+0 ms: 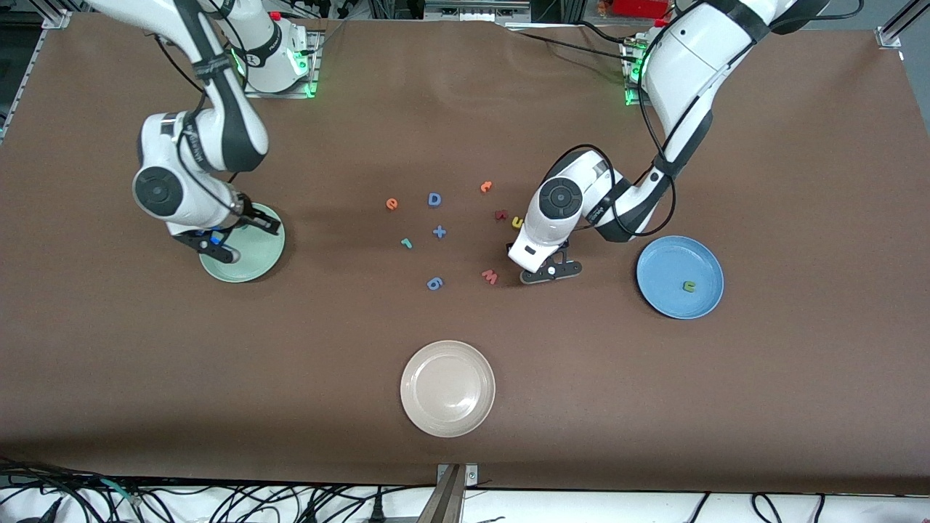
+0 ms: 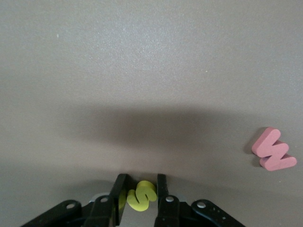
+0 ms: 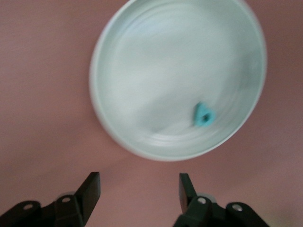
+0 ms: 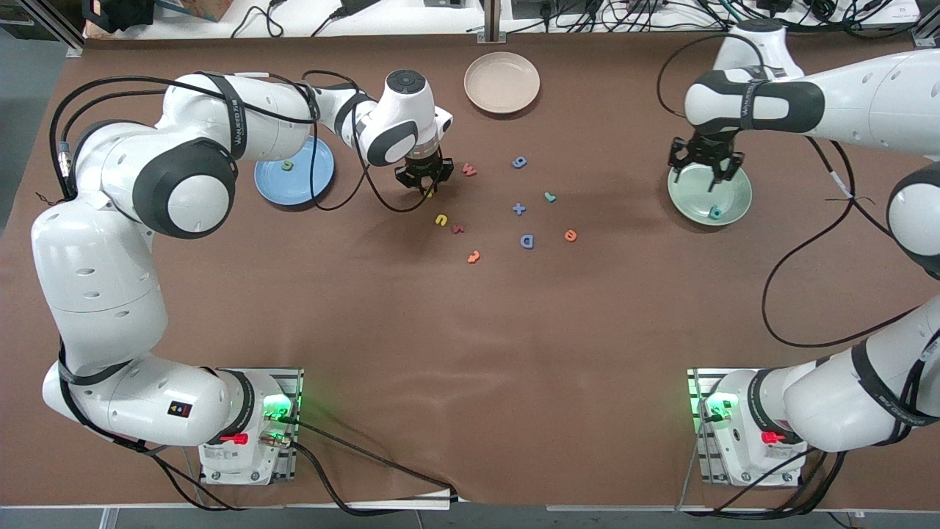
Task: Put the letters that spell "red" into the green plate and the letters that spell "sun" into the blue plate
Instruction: 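Grasp the yellow s with the left gripper while the right gripper reaches letters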
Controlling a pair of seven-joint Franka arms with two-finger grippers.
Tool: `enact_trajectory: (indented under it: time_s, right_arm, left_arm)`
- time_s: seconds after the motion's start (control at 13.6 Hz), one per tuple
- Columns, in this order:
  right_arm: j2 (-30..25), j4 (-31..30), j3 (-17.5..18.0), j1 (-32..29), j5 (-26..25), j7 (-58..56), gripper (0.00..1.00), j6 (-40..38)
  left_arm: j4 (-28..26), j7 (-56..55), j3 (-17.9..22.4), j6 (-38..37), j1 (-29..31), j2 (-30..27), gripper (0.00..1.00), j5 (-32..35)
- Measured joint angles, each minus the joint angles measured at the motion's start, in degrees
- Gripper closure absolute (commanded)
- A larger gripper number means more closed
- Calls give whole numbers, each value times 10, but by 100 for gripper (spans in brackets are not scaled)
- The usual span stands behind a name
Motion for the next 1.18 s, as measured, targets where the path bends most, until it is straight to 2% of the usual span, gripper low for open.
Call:
enact_trajectory:
  time_s: [0.22,0.52,0.66,0.89,1.18]
  right_arm:
    - [3,19,84,6,11,140,25,19]
    - [30,24,144,10,52,242,26,82]
    - [58,24,157,30,57,295,26,135]
    - [117,24,160,68,57,351,26,222]
    - [142,26,160,85,57,379,27,227]
  left_arm:
    - [0,0,0,0,0,0,89,0]
    - [4,1,1,-11,4,0,91,0]
    - [27,24,2,-65,21,0,91,0]
    - [94,113,1,-192,63,-1,91,-4]
    - [150,272,3,-299,144,-3,89,-10]
